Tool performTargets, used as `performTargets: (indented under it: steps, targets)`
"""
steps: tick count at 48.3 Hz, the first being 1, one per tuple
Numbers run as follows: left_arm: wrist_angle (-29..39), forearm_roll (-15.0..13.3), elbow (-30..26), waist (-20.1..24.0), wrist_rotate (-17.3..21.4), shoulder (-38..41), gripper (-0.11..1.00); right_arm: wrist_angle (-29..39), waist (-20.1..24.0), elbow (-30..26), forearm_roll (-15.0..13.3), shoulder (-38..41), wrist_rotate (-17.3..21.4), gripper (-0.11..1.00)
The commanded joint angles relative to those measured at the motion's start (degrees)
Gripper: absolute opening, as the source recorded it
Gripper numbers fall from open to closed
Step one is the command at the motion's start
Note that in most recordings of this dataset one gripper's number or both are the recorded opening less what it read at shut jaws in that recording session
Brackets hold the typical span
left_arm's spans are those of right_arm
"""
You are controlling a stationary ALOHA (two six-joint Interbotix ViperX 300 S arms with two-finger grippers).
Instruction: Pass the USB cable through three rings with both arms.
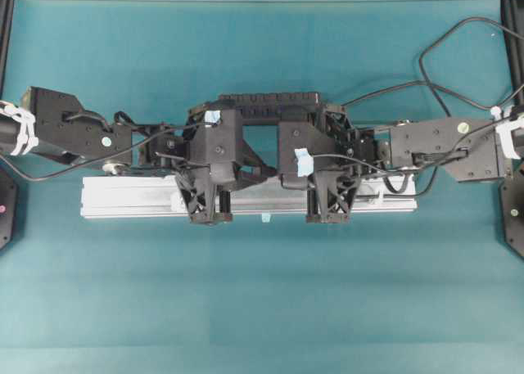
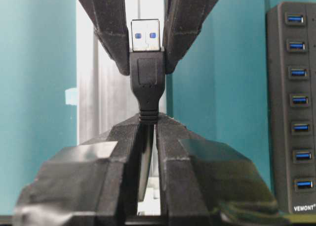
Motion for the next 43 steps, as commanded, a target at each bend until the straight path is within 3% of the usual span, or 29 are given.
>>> performTargets:
  steps: [1, 10, 18, 21, 43]
  targets:
    - [-0.18, 0.18, -0.53, 0.00, 0.00, -1.23, 0.24, -0.62, -0.09, -1.76, -0.09, -0.18, -0.09, -0.07]
    - [1.41, 0.18, -0.26, 0.09, 0.00, -1.49, 0.28, -0.09, 0.00, -2.90, -0.09, 0.44, -0.09, -0.07]
    - [2.29, 0.18, 0.62, 0.09, -0.09, -3.25, 0.77, 1.05, 0.09, -4.04, -0.09, 1.23, -0.09, -0.07]
    - [2.29, 0.18, 0.97, 0.09, 0.09, -4.48, 0.91, 1.76, 0.26, -4.75, -0.09, 1.49, -0.09, -0.08]
    - [7.21, 0.18, 8.53, 0.18, 0.18, -16.26, 0.86, 3.52, 0.88, -8.00, 0.09, 3.43, -0.18, -0.08]
